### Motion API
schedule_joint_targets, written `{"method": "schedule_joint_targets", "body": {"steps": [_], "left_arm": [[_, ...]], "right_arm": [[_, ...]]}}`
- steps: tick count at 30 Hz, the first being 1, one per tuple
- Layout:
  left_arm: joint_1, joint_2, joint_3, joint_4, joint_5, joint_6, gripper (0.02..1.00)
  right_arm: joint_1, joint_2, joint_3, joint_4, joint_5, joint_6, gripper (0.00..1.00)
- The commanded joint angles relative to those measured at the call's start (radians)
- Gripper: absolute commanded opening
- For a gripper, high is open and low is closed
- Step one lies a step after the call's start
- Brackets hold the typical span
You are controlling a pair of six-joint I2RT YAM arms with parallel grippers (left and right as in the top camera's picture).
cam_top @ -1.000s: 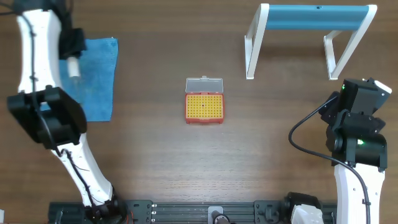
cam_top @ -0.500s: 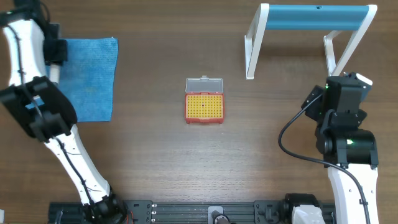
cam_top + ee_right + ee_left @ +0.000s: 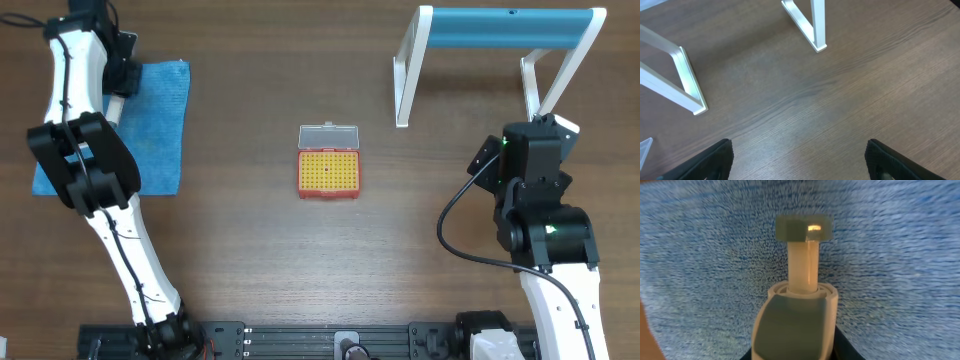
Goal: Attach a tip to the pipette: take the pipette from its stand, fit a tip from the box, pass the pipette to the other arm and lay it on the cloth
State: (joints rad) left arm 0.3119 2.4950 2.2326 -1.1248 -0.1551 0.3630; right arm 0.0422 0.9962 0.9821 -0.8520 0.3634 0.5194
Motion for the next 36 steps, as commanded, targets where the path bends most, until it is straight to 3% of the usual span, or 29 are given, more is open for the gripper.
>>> {"method": "schedule_joint_targets", "body": {"steps": [1,9,36], "left_arm": [[0.023,0.019,0.019,0.011,0.082,0.006,0.027],[0.036,0.019,0.019,0.027,0.135,-0.014,0.027],[0.069,0.045,0.015,0.052,0.169,-0.079,0.027]], "right_arm": [[0.007,-0.011,0.020,0.006,-0.009,0.030,0.855],[0.007,-0.011,0.020,0.031,-0.018,0.031,0.858],[0.007,-0.011,0.020,0.035,-0.017,0.031,0.855]]}}
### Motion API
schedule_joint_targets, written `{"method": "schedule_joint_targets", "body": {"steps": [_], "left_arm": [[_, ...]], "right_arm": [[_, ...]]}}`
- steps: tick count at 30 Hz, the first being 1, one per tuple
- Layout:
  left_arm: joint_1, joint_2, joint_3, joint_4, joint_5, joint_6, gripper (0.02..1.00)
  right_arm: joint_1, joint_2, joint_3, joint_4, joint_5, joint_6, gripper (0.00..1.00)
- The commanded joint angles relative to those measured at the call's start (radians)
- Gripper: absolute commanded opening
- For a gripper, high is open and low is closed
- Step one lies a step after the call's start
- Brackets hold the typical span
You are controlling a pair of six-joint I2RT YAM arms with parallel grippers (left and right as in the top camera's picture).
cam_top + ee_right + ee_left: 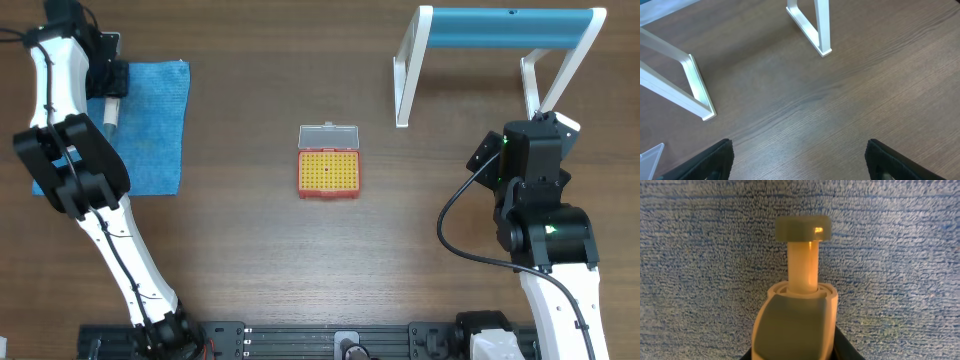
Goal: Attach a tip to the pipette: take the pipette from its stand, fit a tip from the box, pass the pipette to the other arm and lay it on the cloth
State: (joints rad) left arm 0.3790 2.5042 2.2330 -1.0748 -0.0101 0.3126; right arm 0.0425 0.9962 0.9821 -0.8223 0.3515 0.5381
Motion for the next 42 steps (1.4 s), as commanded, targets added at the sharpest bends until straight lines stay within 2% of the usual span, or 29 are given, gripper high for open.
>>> {"method": "schedule_joint_targets", "body": {"steps": [1,12,13,15,16,17,18,19,26,30,34,36,38,39,42], "left_arm": [[0.002,0.038,0.015,0.000,0.026,-0.028,0.029],[0.000,0.040,0.015,-0.004,0.023,-0.043,0.031],[0.000,0.040,0.015,-0.003,0.023,-0.044,0.110],[0.000,0.040,0.015,-0.003,0.022,-0.044,0.163],[0.000,0.040,0.015,-0.003,0.023,-0.044,0.268],[0.000,0.040,0.015,-0.003,0.023,-0.044,0.538],[0.000,0.040,0.015,-0.006,0.022,-0.044,0.739],[0.000,0.040,0.016,-0.011,0.022,-0.044,0.849],[0.000,-0.027,0.154,-0.105,0.023,-0.073,0.860],[0.000,-0.097,0.385,-0.278,0.023,-0.073,0.860],[-0.006,-0.178,0.607,-0.458,0.042,-0.090,0.860],[-0.007,-0.247,0.681,-0.550,0.058,-0.169,0.860],[-0.007,-0.312,0.712,-0.624,0.089,-0.187,0.860],[-0.007,-0.360,0.702,-0.624,0.094,-0.230,0.860],[-0.011,-0.485,0.683,-0.624,0.109,-0.235,0.862]], "right_arm": [[0.007,-0.011,0.020,0.005,-0.005,0.012,0.855],[0.007,-0.011,0.020,0.023,-0.006,0.012,0.858],[0.007,-0.011,0.020,0.023,-0.006,0.012,0.858],[0.007,-0.011,0.020,0.024,-0.006,0.012,0.858],[0.007,-0.011,0.020,0.024,-0.006,0.012,0.858],[0.007,-0.011,0.020,0.023,-0.006,0.012,0.858],[0.007,-0.011,0.020,0.024,-0.006,0.012,0.858],[0.007,-0.011,0.020,0.024,-0.006,0.012,0.858],[0.007,-0.011,0.020,0.024,-0.029,0.012,0.858],[0.007,-0.011,0.020,0.042,-0.028,0.012,0.855],[0.007,-0.011,0.020,0.146,-0.019,0.011,0.858],[0.007,-0.021,0.020,0.214,0.016,0.011,0.858],[0.007,-0.041,0.020,0.239,0.046,-0.005,0.858],[0.007,-0.056,0.020,0.237,0.072,-0.032,0.858],[0.007,-0.112,0.020,0.233,0.109,-0.126,0.858]]}}
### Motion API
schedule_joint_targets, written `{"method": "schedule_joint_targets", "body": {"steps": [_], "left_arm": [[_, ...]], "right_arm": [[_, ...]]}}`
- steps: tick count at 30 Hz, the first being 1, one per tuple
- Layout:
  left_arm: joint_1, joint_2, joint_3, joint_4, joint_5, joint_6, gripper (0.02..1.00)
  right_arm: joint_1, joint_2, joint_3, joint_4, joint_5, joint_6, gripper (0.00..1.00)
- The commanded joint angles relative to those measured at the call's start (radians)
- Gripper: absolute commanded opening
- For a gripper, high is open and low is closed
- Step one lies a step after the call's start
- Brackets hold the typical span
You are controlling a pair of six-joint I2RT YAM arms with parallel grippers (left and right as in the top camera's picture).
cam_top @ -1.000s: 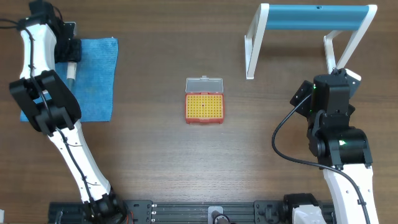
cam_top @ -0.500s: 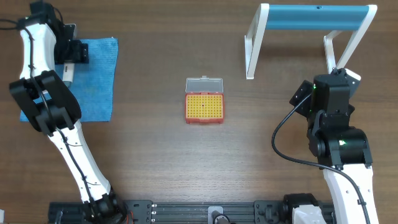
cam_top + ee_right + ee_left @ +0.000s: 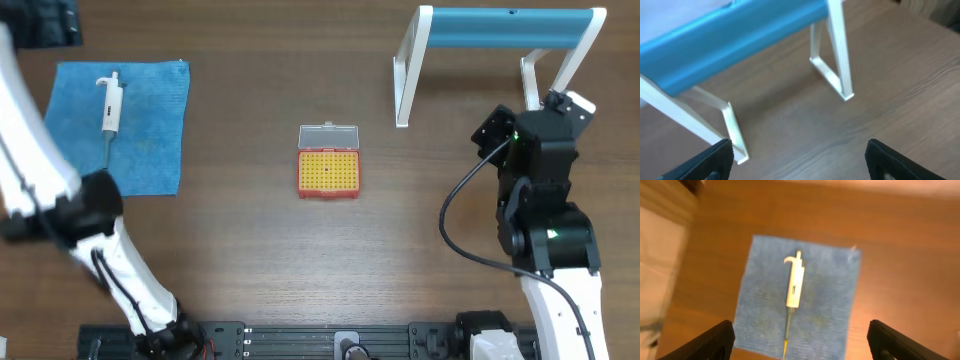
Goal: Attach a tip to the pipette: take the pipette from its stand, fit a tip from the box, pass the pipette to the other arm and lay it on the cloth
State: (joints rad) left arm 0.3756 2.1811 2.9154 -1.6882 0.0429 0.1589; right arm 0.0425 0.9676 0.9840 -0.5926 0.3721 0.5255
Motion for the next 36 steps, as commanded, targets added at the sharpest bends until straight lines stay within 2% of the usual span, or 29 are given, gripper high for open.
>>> {"method": "schedule_joint_targets", "body": {"steps": [1,5,8,13,17,21,25,36], "left_arm": [[-0.010,-0.202,-0.014,-0.011,0.073,-0.081,0.864],[-0.023,-0.432,-0.195,-0.011,0.161,-0.076,0.862],[-0.031,-0.607,-0.414,-0.011,0.159,-0.069,0.862],[-0.030,-0.956,-0.890,0.021,0.153,-0.066,0.864],[-0.030,-1.199,-1.201,0.225,0.156,-0.143,0.862],[-0.030,-1.410,-1.517,0.518,0.156,-0.319,0.862],[-0.030,-1.508,-1.740,0.638,0.156,-0.535,0.862],[-0.030,-1.500,-2.046,0.592,0.152,-0.547,0.862]], "right_arm": [[0.007,-0.108,0.018,0.005,0.089,-0.144,0.862],[0.007,-0.275,0.018,-0.006,0.092,-0.271,0.858],[0.007,-0.407,0.013,-0.066,0.092,-0.315,0.858],[0.007,-0.653,-0.084,-0.197,0.092,-0.329,0.858],[0.007,-0.822,-0.162,-0.210,0.092,-0.352,0.858],[0.007,-0.956,-0.187,-0.233,0.137,-0.351,0.858],[0.006,-0.953,-0.182,-0.284,0.140,-0.351,0.858],[0.006,-0.953,-0.182,-0.505,0.140,-0.351,0.858]]}}
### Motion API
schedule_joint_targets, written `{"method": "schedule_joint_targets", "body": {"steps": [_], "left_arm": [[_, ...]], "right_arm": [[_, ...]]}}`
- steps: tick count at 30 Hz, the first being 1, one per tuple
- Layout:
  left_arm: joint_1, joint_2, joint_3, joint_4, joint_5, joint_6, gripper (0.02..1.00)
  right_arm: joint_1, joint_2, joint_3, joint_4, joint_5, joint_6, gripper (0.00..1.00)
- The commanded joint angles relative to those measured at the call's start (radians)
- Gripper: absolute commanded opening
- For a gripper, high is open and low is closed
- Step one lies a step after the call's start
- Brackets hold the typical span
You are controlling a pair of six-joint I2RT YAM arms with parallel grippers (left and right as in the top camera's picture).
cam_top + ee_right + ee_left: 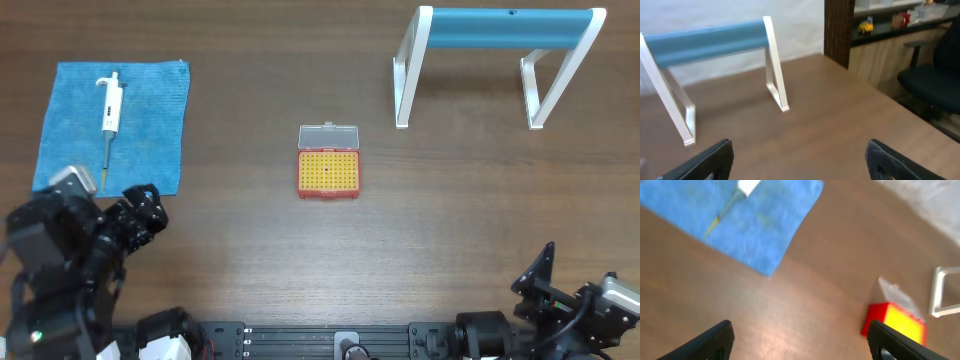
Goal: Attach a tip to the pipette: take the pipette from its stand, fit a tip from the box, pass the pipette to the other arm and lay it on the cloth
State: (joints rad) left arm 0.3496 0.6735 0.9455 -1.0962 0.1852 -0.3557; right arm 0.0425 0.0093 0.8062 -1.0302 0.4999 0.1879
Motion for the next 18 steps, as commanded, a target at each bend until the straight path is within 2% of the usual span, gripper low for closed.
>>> {"method": "schedule_joint_targets", "body": {"steps": [1,6,10,12,14,18], "left_arm": [[-0.004,0.010,-0.093,0.000,0.010,-0.032,0.862],[-0.020,-0.040,-0.176,0.003,0.007,-0.032,0.862],[-0.097,-0.184,-0.268,0.028,-0.047,-0.029,0.864],[-0.176,-0.316,-0.355,0.183,-0.047,-0.029,0.862],[-0.234,-0.442,-0.463,0.407,-0.089,-0.029,0.862],[-0.243,-0.642,-0.684,0.819,-0.126,-0.029,0.864]], "right_arm": [[0.006,0.005,-0.004,-0.090,0.013,-0.014,0.858],[0.006,0.005,-0.004,-0.204,0.013,-0.014,0.858],[0.006,0.005,-0.004,-0.257,0.013,-0.014,0.858],[0.006,0.005,-0.004,-0.257,0.013,-0.014,0.858],[0.006,0.005,-0.004,-0.257,0.013,-0.014,0.858],[0.006,0.005,-0.004,-0.257,0.013,-0.014,0.860]]}}
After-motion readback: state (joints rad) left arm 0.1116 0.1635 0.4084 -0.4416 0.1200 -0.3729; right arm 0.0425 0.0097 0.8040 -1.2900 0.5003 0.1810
